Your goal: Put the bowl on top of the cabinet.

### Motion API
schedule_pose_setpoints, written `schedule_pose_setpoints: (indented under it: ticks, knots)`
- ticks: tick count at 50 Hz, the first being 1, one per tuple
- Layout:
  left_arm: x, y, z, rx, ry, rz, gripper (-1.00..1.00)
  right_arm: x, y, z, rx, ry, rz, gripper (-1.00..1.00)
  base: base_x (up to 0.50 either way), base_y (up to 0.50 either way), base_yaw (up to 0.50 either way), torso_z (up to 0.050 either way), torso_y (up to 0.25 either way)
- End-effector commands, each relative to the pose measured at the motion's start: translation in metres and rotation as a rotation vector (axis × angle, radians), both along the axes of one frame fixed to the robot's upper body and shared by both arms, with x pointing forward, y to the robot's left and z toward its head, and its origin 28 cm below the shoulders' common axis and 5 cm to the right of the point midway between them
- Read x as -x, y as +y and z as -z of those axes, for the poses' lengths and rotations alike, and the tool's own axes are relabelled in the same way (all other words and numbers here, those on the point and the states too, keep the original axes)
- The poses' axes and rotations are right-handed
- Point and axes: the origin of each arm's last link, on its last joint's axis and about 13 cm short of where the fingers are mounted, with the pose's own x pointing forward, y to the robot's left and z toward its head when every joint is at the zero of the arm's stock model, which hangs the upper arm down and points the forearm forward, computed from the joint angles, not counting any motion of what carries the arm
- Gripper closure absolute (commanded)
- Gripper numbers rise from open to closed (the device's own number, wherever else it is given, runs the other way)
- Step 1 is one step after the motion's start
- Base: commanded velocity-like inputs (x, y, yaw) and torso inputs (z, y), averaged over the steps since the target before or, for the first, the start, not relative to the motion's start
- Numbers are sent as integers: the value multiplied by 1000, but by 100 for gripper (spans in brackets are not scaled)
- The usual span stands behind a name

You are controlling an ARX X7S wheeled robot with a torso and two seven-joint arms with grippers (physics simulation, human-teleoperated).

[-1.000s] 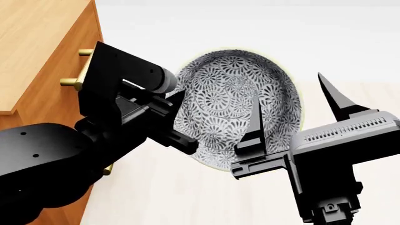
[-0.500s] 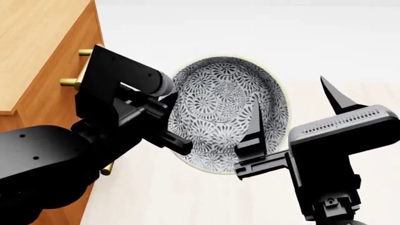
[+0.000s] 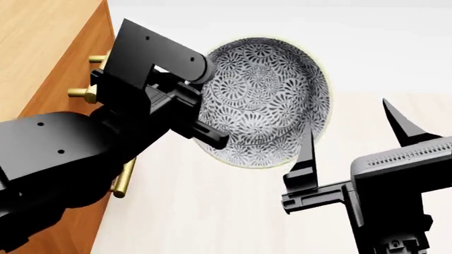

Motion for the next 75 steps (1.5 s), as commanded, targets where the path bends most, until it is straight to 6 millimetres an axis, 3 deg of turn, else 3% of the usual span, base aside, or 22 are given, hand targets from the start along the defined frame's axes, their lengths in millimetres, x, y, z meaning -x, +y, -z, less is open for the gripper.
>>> schedule_pose_setpoints:
  ticks: [1, 6, 10, 14, 24, 31, 34, 37, 39, 42, 53, 64, 70, 75]
  knots:
    - [-10, -11, -13, -61, -67, -40, 100, 32, -9, -1, -26, -50, -7, -100, 0, 0, 0, 0, 0]
    - [-14, -14, -17, -45, -66, -60, 100, 53, -13, 2, -46, -87, -8, -100, 0, 0, 0, 0, 2]
    - [-12, -16, -27, -46, -73, -72, 100, 66, -14, 16, -70, -93, 90, -100, 0, 0, 0, 0, 0]
    - [-5, -18, -31, -51, -69, -39, 100, 77, -12, 27, -126, -114, 74, -100, 0, 0, 0, 0, 0]
    - [0, -22, -72, -95, -87, -110, 100, 90, -2, 72, -184, -106, 118, -100, 0, 0, 0, 0, 0]
    - [-1, -21, -97, -97, -133, -145, 100, 104, 4, 83, -230, -139, 94, -100, 0, 0, 0, 1, 1]
    - [-5, -19, -109, -55, -27, -146, 100, 112, 5, 87, -237, -156, 103, -100, 0, 0, 0, 0, 0]
    - [-7, -16, -121, 61, 90, -133, 100, 117, 6, 90, -238, -163, 100, -100, 0, 0, 0, 0, 0]
    - [-6, -15, -128, 49, 64, -153, 100, 119, 7, 91, -241, -166, 97, -100, 0, 0, 0, 0, 0]
    - [-3, -14, -135, 105, 211, -90, 100, 120, 7, 93, -242, -167, 102, -100, 0, 0, 0, 0, 0]
    - [-5, -7, -153, 168, 342, 36, 100, 127, 7, 96, -252, -175, 101, -100, 0, 0, 0, 0, 1]
    - [-34, 8, -176, 411, 400, -15, 100, 136, 15, 95, -233, -190, 72, -100, 0, 0, 0, 0, 0]
    - [-42, 21, -176, 535, 423, -70, 100, 140, 18, 94, -240, -187, 58, -100, 0, 0, 0, 0, 0]
    - [-50, 31, -164, 617, 456, -110, 100, 139, 20, 97, -255, -161, 55, -100, 0, 0, 0, 0, 0]
